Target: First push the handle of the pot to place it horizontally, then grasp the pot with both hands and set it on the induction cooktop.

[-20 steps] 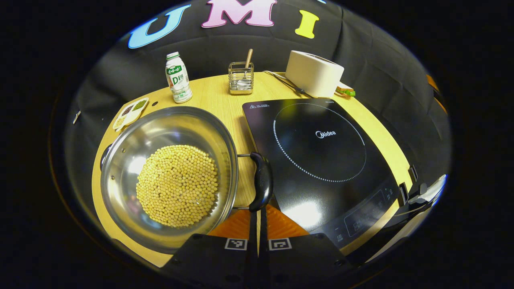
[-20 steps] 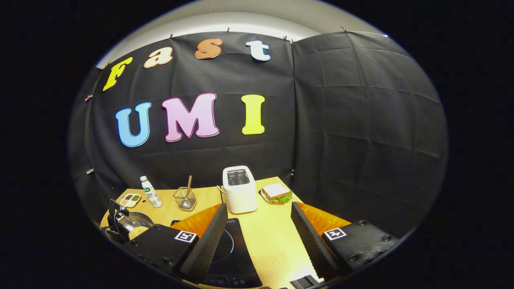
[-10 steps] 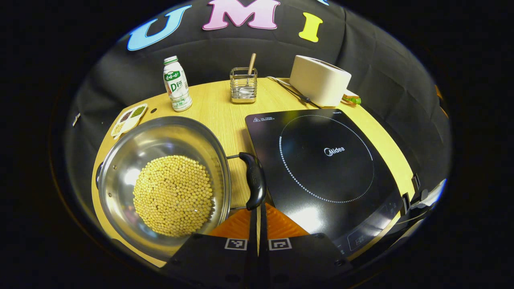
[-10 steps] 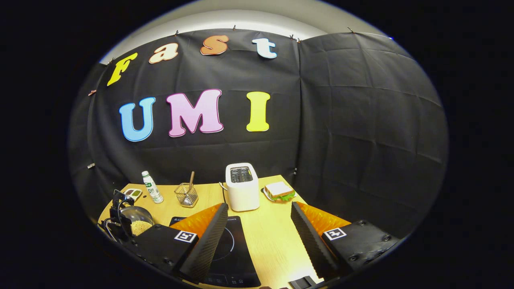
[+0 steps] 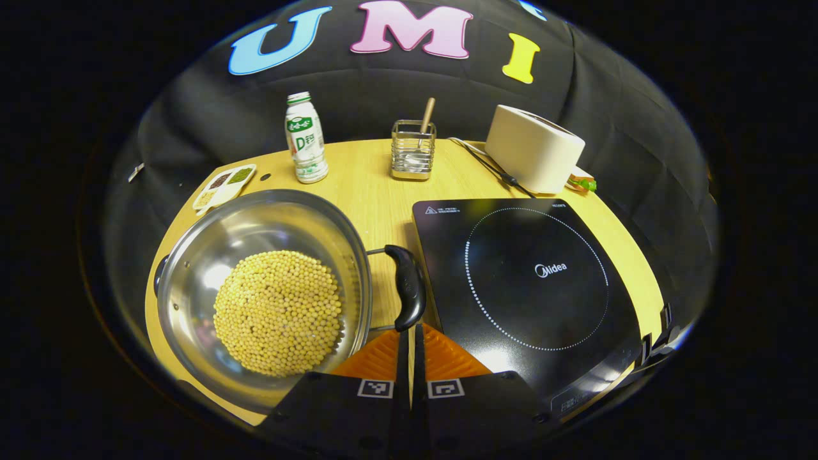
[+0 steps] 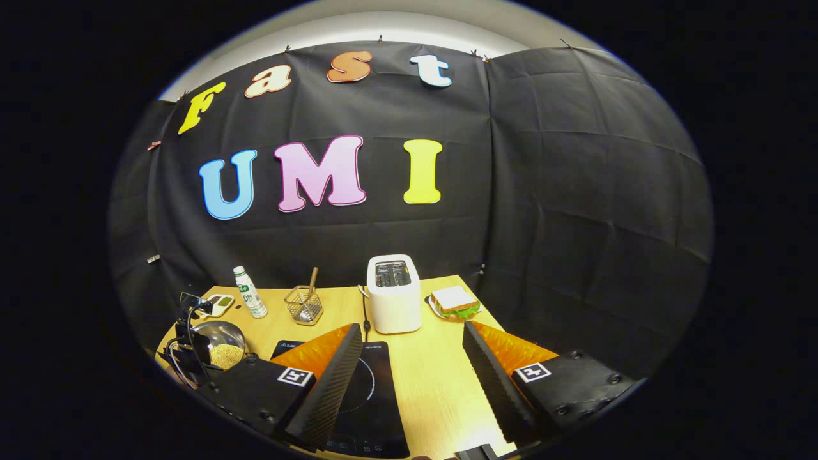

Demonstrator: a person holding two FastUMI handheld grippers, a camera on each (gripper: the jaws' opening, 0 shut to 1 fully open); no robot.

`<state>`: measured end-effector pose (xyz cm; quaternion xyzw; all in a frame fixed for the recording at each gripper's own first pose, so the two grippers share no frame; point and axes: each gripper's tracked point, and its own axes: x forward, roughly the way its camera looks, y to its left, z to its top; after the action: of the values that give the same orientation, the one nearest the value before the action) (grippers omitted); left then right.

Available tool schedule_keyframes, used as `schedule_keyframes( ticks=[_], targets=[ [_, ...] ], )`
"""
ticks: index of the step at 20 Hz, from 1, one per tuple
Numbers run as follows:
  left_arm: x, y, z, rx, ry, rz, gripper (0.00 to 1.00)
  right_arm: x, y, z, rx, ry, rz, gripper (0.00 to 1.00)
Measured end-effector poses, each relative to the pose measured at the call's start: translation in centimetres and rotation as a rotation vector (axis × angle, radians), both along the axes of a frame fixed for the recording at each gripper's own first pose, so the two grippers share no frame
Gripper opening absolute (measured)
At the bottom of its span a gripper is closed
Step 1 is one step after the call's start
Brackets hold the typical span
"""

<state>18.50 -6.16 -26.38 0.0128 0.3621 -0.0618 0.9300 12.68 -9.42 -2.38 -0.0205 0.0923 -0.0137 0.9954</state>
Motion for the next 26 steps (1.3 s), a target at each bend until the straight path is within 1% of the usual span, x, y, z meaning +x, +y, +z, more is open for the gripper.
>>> schedule_keyframes(
  ticks=[3, 5, 6, 7, 8, 10, 11, 12, 13, 16, 17, 19, 20, 23, 26],
  targets=[
    [-1.7, -0.2, 0.8, -0.038, -0.024, 0.065, 0.05, 1.0, 1.1, -1.0, 0.021, 0.031, 0.062, 0.99],
    [-3.0, 0.1, 1.5, -0.041, -0.041, 0.112, 0.05, 1.8, 1.9, -2.0, 0.037, 0.065, 0.099, 0.99],
    [-3.5, 0.3, 2.0, -0.041, -0.052, 0.137, 0.07, 2.1, 2.5, -2.4, 0.051, 0.078, 0.122, 0.99],
    [-4.2, 0.6, 2.6, -0.037, -0.066, 0.166, 0.05, 2.4, 3.3, -3.0, 0.066, 0.095, 0.147, 0.98],
    [-4.9, 1.1, 3.4, -0.034, -0.084, 0.198, 0.06, 2.7, 4.0, -3.6, 0.077, 0.111, 0.173, 0.99],
    [-6.2, 1.8, 5.0, -0.042, -0.109, 0.254, 0.19, 2.9, 5.5, -4.8, 0.099, 0.146, 0.221, 0.99],
    [-7.0, 2.5, 6.0, -0.04, -0.123, 0.285, 0.33, 3.0, 6.3, -5.3, 0.113, 0.16, 0.239, 0.99],
    [-7.7, 3.2, 6.9, -0.037, -0.139, 0.314, 0.4, 3.1, 7.0, -5.7, 0.128, 0.171, 0.258, 0.99],
    [-8.5, 4.3, 8.1, -0.03, -0.159, 0.355, 0.56, 3.1, 8.0, -5.9, 0.145, 0.175, 0.282, 0.99],
    [-11.2, 8.7, 10.8, -0.016, -0.199, 0.49, 0.92, 3.0, 10.8, -7.6, 0.159, 0.224, 0.332, 0.99],
    [-11.6, 10.4, 11.3, -0.014, -0.207, 0.529, 0.98, 3.0, 11.7, -8.1, 0.166, 0.244, 0.341, 0.99],
    [-12.6, 14.0, 11.9, 0.007, -0.218, 0.589, 0.96, 2.7, 13.6, -8.7, 0.188, 0.283, 0.355, 0.99],
    [-12.8, 15.3, 12.2, 0.006, -0.221, 0.595, 0.96, 2.5, 14.7, -8.9, 0.197, 0.298, 0.363, 0.99],
    [-12.9, 19.4, 11.8, 0.004, -0.21, 0.582, 0.96, 2.3, 18.0, -9.0, 0.22, 0.339, 0.379, 0.99],
    [-12.3, 22.7, 11.8, 0.022, -0.216, 0.524, 0.96, 2.6, 21.2, -9.2, 0.247, 0.373, 0.362, 0.99]
  ],
)
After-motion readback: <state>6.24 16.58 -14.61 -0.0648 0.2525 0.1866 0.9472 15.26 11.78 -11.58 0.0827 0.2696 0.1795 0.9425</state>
